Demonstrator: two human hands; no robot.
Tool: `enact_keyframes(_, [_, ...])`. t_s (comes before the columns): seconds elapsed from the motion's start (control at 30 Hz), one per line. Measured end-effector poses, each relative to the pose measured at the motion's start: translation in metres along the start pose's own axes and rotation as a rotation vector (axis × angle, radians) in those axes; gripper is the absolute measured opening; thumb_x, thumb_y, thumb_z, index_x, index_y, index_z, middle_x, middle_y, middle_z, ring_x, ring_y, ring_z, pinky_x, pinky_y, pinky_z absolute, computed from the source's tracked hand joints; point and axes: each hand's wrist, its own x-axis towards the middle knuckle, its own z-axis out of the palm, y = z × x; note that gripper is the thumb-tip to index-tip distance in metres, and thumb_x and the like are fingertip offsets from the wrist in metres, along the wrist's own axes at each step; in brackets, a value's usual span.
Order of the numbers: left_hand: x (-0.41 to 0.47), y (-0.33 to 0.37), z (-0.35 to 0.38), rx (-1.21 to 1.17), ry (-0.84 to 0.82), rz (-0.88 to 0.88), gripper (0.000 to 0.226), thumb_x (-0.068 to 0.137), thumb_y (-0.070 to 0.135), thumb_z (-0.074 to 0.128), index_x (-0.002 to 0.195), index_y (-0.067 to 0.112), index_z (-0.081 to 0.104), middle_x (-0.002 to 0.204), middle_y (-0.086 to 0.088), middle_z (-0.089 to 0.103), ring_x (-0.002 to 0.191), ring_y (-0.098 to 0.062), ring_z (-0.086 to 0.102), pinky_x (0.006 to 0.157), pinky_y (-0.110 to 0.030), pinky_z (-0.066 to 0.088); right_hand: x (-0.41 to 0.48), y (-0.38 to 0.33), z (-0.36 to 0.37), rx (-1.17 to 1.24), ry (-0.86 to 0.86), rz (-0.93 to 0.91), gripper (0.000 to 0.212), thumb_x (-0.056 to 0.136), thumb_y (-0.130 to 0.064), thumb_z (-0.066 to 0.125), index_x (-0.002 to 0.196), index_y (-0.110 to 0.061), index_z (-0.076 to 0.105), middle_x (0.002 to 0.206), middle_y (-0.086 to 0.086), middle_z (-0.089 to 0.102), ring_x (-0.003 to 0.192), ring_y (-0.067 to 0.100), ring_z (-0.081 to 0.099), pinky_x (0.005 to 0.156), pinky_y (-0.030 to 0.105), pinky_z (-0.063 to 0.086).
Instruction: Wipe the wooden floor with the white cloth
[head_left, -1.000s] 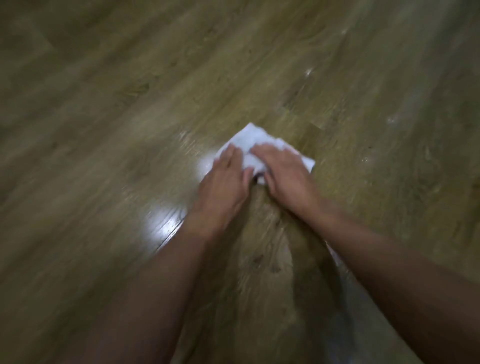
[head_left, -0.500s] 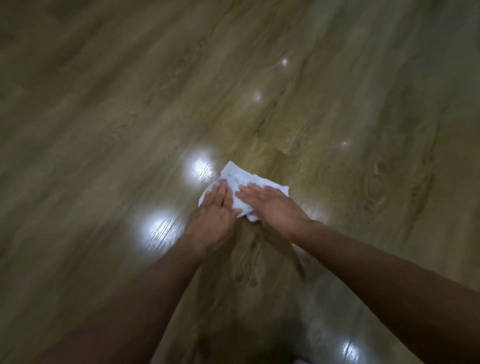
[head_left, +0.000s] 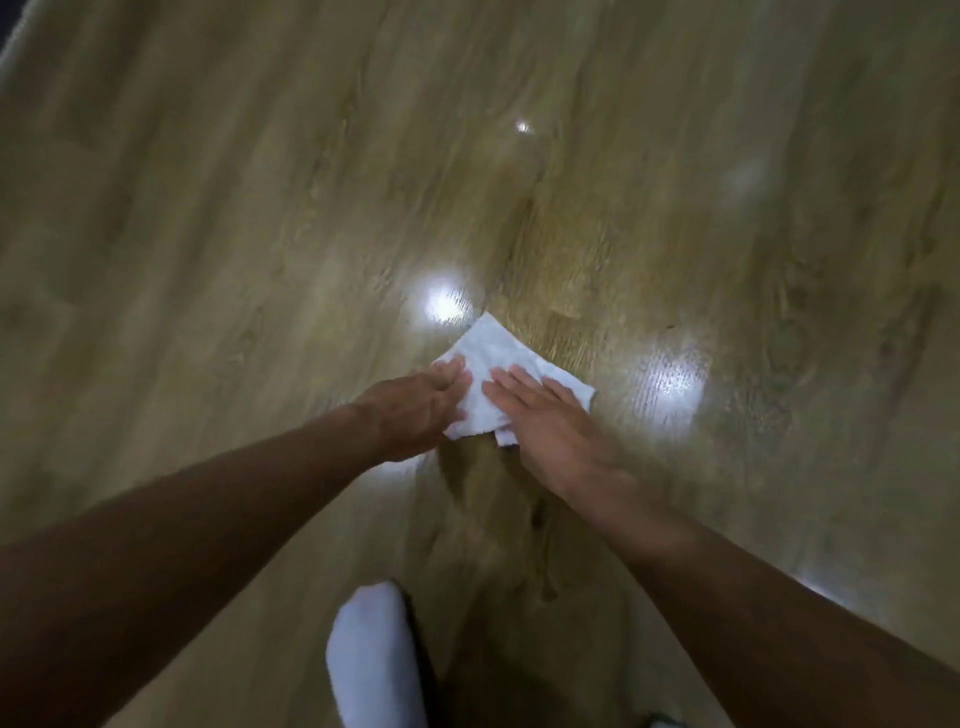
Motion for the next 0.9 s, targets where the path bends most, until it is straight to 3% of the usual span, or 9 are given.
enact_keyframes(0.13, [0.056,-0.032,-0.026,-0.021,0.159,-0.079,0.059,0.104,0.025,0.017,0.145,-0.010,-0.007,0.154,-0.033,-0.008,0.146,-0.038,-0.006,0.120,-0.038,0.001,0.074,0.025,-0.025,0.026,0.161,0.077,0.059,0.092,-0.008,0.046,0.147,-0.023,0.031,0.157,-0.002,0.026,0.146,0.017,0.016,0.116,0.030,0.002])
enact_keyframes(0.3, [0.137,-0.085,-0.093,-0.172,0.323,-0.179,0.060,0.099,0.018,0.034,0.148,-0.006,0.008,0.158,-0.023,0.004,0.148,-0.031,0.003,0.118,-0.036,0.009,0.184,0.056,-0.073,0.032,0.325,0.167,0.056,0.086,-0.010,0.057,0.140,-0.017,0.044,0.148,0.004,0.042,0.141,0.020,0.030,0.117,0.034,0.019])
enact_keyframes(0.4, [0.138,-0.081,-0.082,-0.267,0.408,-0.196,0.062,0.097,0.023,0.033,0.149,-0.002,0.011,0.159,-0.018,0.005,0.148,-0.029,0.005,0.117,-0.040,0.016,0.176,0.043,-0.067,0.083,0.370,0.205,0.054,0.086,-0.013,0.049,0.140,-0.010,0.044,0.146,0.007,0.044,0.141,0.022,0.031,0.116,0.039,0.021])
enact_keyframes(0.47, [0.121,-0.069,-0.058,-0.281,0.549,-0.121,0.061,0.095,0.024,0.036,0.147,-0.004,0.019,0.157,-0.020,0.015,0.147,-0.030,0.012,0.119,-0.038,0.012,0.143,0.025,-0.047,0.103,0.411,0.229,0.052,0.088,-0.016,0.043,0.140,-0.008,0.043,0.146,0.007,0.045,0.140,0.022,0.033,0.115,0.043,0.023])
enact_keyframes(0.53, [0.103,-0.060,-0.039,-0.260,0.618,-0.020,0.061,0.091,0.027,0.029,0.143,-0.006,0.031,0.152,-0.023,0.027,0.144,-0.031,0.023,0.119,-0.035,0.009,0.112,0.013,-0.028,0.072,0.398,0.249,0.049,0.094,-0.017,0.042,0.143,-0.013,0.039,0.150,0.001,0.038,0.142,0.015,0.028,0.118,0.034,0.013])
enact_keyframes(0.6, [0.108,-0.066,-0.035,-0.293,0.614,0.024,0.063,0.091,0.028,0.021,0.146,-0.001,0.027,0.156,-0.016,0.021,0.147,-0.024,0.016,0.120,-0.029,0.002,0.109,0.018,-0.026,0.048,0.387,0.203,0.050,0.096,-0.011,0.047,0.144,-0.016,0.036,0.151,-0.006,0.032,0.142,0.010,0.023,0.115,0.022,0.003])
enact_keyframes(0.7, [0.156,-0.081,-0.063,-0.398,0.634,-0.044,0.059,0.096,0.021,0.031,0.150,0.003,0.014,0.160,-0.012,0.009,0.149,-0.021,0.002,0.118,-0.028,-0.007,0.150,0.042,-0.054,0.024,0.375,0.228,0.055,0.090,-0.005,0.053,0.143,-0.014,0.039,0.150,0.000,0.038,0.140,0.013,0.029,0.116,0.027,0.010])
enact_keyframes(0.8, [0.217,-0.108,-0.119,-0.434,0.638,-0.152,0.057,0.097,0.019,0.035,0.147,-0.001,0.019,0.157,-0.018,0.015,0.147,-0.028,0.011,0.119,-0.037,0.006,0.217,0.072,-0.097,-0.039,0.461,0.269,0.050,0.092,-0.013,0.053,0.140,-0.008,0.042,0.144,0.010,0.046,0.134,0.022,0.039,0.114,0.032,0.019])
enact_keyframes(0.9, [0.246,-0.137,-0.156,-0.469,0.590,-0.152,0.045,0.098,0.020,0.034,0.137,-0.002,0.037,0.149,-0.020,0.032,0.138,-0.032,0.030,0.111,-0.042,0.025,0.263,0.088,-0.121,-0.028,0.487,0.368,0.055,0.090,-0.016,0.054,0.142,-0.010,0.039,0.143,0.009,0.047,0.132,0.024,0.041,0.112,0.038,0.026])
